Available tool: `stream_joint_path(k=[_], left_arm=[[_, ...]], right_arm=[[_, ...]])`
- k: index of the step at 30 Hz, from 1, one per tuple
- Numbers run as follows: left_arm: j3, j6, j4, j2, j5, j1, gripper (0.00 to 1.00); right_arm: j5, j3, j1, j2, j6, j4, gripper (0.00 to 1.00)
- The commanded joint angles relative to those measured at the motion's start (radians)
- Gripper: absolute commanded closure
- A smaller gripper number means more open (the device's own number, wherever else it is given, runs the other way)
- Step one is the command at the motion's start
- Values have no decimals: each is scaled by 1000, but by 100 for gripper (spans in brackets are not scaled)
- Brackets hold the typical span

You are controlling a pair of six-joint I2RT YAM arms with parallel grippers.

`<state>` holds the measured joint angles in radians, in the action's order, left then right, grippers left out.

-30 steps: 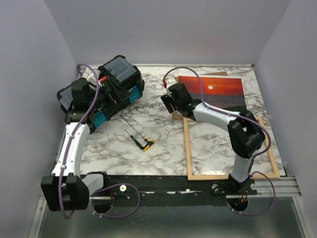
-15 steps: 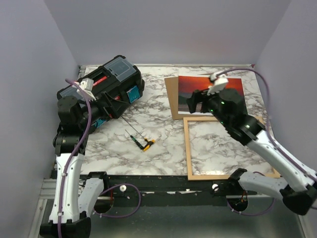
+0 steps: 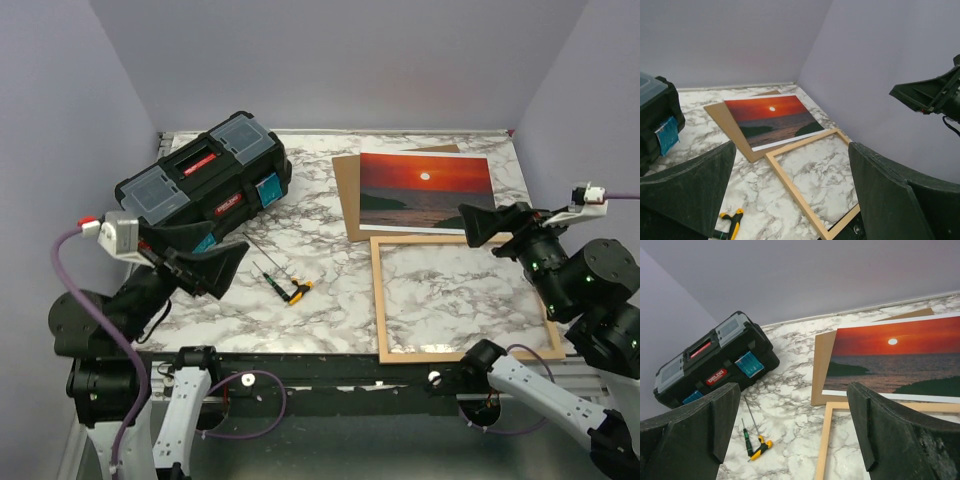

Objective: Take the photo out of the frame

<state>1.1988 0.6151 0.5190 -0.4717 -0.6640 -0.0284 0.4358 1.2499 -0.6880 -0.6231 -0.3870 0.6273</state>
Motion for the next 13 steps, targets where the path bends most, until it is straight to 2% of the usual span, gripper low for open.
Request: stream_joint_path(k=[1,13], left_arm=[[26,15,53,68,57,2,2],[26,52,72,142,81,2,2]], right_arm=[[19,2,-2,54,-32,71,3],[-28,12,-2,170,-52,116,0]])
